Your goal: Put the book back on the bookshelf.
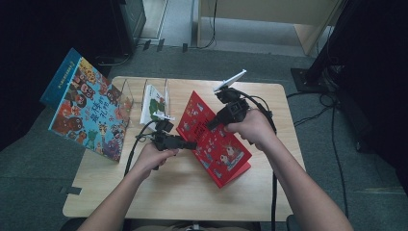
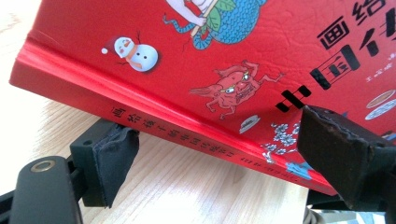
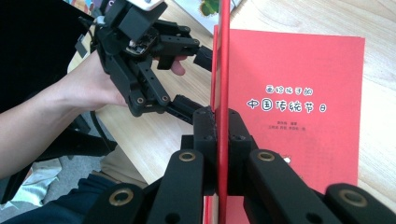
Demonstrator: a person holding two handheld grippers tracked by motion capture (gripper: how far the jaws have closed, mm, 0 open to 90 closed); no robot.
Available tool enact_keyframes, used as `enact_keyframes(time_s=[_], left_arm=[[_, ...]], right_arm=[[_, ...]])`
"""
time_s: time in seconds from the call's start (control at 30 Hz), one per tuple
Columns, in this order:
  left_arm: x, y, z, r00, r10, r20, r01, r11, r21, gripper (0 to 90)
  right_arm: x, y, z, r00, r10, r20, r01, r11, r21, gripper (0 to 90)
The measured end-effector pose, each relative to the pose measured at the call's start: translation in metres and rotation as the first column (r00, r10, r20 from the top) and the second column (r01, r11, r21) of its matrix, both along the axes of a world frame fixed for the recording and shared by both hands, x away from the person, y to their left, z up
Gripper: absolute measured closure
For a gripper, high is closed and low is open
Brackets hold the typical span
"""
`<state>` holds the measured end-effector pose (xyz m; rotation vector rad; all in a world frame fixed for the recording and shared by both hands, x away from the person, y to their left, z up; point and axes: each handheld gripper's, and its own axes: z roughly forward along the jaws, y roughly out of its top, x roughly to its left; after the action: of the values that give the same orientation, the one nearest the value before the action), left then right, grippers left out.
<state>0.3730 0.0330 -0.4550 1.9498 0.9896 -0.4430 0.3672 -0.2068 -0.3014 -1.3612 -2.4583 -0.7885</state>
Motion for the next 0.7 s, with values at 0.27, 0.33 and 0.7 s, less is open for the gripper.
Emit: enact_keyframes(time_s=[0.27,0.33,0.7], left_arm=[[0.004,0.003,0.006,0.9997,-0.021,0.014,0.021,0.9995,-0.022,9.6],[0.005,0.003,0.009,0.9993,-0.030,0.024,0.030,0.9994,-0.017,9.2],[0.013,0.005,0.008,0.9975,-0.071,-0.007,0.070,0.9952,-0.068,0.0]], right_arm=[[-0.006,-0.002,0.004,0.9995,0.022,0.023,-0.023,0.9996,0.019,87.3],[-0.007,-0.003,0.006,0.9993,0.026,0.026,-0.026,0.9993,0.026,87.2],[-0.013,-0.006,0.004,0.9965,0.078,0.031,-0.080,0.9953,0.055,86.6]])
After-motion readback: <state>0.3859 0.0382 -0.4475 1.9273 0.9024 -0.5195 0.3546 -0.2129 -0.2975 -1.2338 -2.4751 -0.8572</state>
